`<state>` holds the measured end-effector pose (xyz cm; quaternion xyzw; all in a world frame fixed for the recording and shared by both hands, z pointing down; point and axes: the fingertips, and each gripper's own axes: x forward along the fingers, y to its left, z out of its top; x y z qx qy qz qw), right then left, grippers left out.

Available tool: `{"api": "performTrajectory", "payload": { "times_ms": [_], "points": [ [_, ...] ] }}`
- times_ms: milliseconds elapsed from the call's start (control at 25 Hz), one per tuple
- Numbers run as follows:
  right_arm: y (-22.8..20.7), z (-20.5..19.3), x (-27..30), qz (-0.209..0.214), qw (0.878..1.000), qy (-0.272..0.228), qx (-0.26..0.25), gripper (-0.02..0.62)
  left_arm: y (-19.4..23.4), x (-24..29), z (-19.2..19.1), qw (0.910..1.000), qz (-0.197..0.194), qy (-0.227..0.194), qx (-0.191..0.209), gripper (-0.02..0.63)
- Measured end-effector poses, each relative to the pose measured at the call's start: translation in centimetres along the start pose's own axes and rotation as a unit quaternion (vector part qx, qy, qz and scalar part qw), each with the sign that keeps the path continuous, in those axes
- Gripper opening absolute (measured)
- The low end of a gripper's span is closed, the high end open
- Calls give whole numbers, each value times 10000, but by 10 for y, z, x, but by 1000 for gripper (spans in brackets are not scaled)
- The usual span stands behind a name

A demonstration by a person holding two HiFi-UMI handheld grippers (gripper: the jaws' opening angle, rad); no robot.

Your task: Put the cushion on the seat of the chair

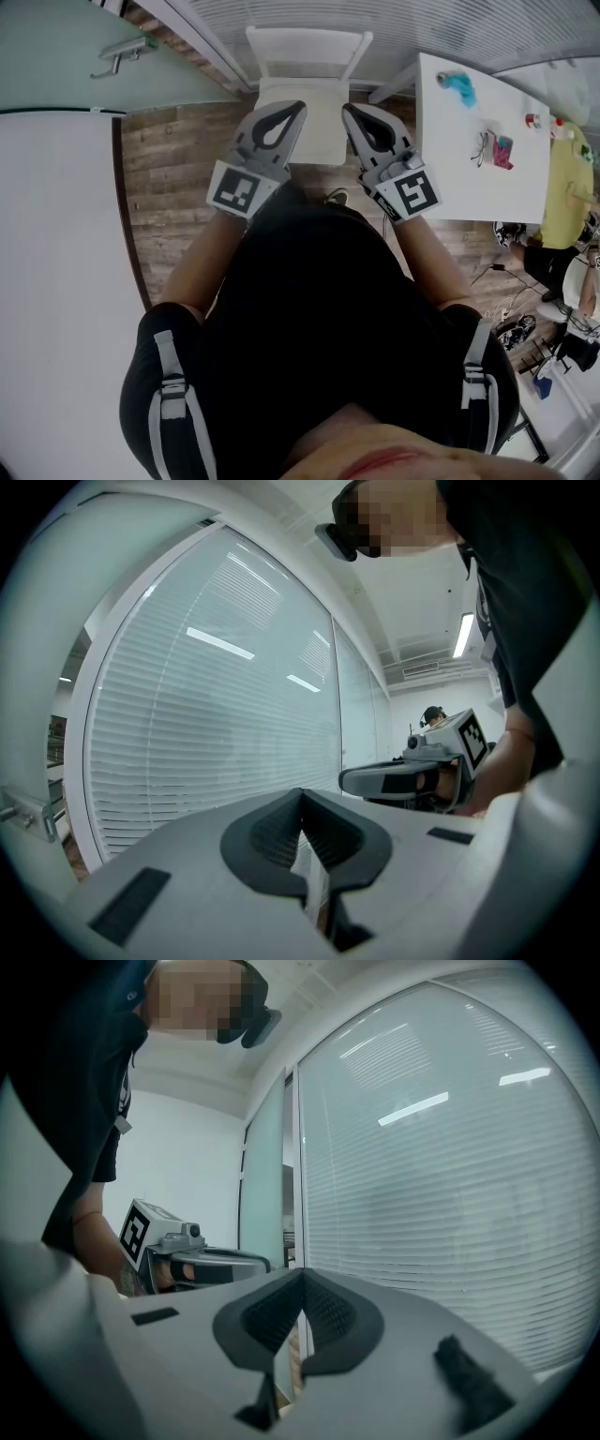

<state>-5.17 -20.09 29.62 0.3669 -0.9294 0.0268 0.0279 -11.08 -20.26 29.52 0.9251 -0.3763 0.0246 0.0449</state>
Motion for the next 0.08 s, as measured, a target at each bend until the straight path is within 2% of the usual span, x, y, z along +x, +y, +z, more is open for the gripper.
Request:
{"api": "performTrajectory", "payload": {
  "times_ms": [80],
  "points": [
    [0,2,1,-12,10000,-22,27,15,0,0,0,10000,13,0,-31,11]
  ]
}}
